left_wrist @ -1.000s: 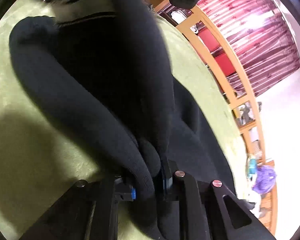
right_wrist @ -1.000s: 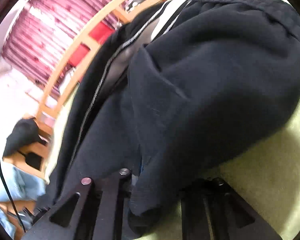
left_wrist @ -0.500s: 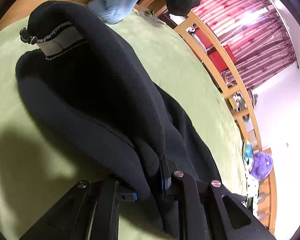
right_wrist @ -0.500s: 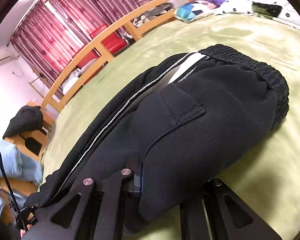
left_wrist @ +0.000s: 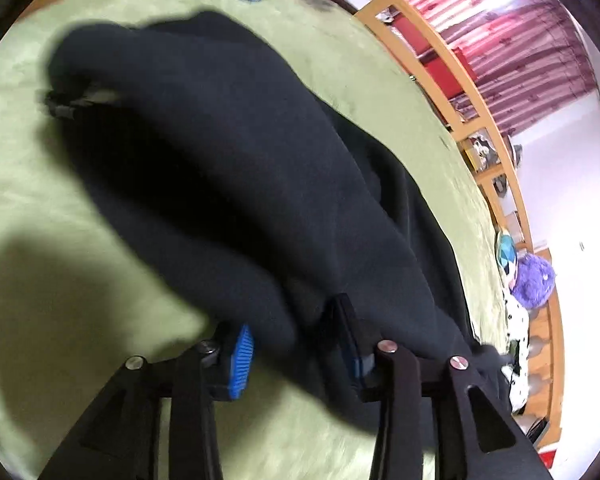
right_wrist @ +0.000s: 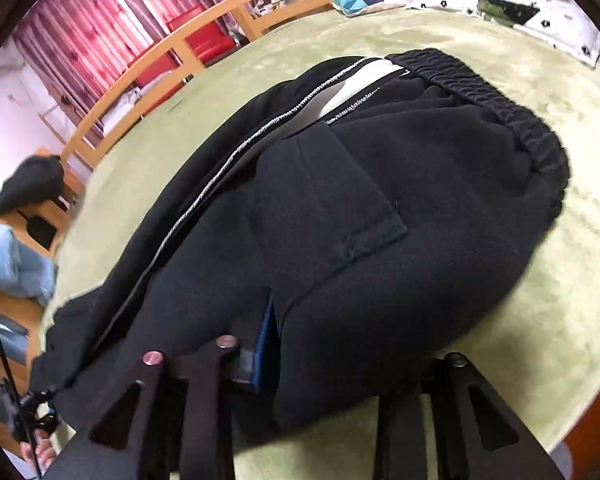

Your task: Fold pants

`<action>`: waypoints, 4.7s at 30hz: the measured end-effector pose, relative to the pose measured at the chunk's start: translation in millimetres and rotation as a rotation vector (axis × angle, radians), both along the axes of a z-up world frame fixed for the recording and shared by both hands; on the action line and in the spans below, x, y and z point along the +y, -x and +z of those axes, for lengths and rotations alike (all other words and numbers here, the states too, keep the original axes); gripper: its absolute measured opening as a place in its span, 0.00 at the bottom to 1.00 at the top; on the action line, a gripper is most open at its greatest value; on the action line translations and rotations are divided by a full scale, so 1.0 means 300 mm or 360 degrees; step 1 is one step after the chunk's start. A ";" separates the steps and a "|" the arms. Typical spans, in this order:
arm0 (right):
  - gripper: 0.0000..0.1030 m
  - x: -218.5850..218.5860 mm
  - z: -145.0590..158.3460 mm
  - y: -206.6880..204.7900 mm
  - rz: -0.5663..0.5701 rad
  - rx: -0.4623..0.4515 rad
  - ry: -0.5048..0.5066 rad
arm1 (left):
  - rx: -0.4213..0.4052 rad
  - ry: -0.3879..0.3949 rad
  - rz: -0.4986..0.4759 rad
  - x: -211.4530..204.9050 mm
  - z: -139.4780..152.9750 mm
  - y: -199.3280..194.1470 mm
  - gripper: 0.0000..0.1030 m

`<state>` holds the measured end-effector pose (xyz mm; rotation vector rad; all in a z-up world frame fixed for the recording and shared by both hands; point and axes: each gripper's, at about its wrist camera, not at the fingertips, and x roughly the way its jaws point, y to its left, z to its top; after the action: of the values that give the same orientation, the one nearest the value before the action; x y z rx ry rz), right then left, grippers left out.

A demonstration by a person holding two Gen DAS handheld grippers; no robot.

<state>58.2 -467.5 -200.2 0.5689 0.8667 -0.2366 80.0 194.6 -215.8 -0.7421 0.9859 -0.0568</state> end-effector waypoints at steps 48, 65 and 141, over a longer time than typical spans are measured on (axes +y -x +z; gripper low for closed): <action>0.46 0.379 0.210 0.211 -0.0023 -0.0062 0.0511 | -0.0199 -0.0210 -0.0082 0.223 0.065 -0.297 0.69; 0.46 0.437 0.240 0.244 0.0099 -0.0179 0.0433 | -0.0229 -0.0282 -0.0431 0.189 0.308 -0.179 0.13; 0.64 0.722 0.088 -0.021 0.0633 0.0014 0.0790 | 0.0010 -0.0605 0.0063 0.423 0.035 -0.086 0.16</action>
<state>64.5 -251.0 -173.7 -0.0700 0.8710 -0.0837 105.7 321.3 -205.3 -0.4119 0.9521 0.1642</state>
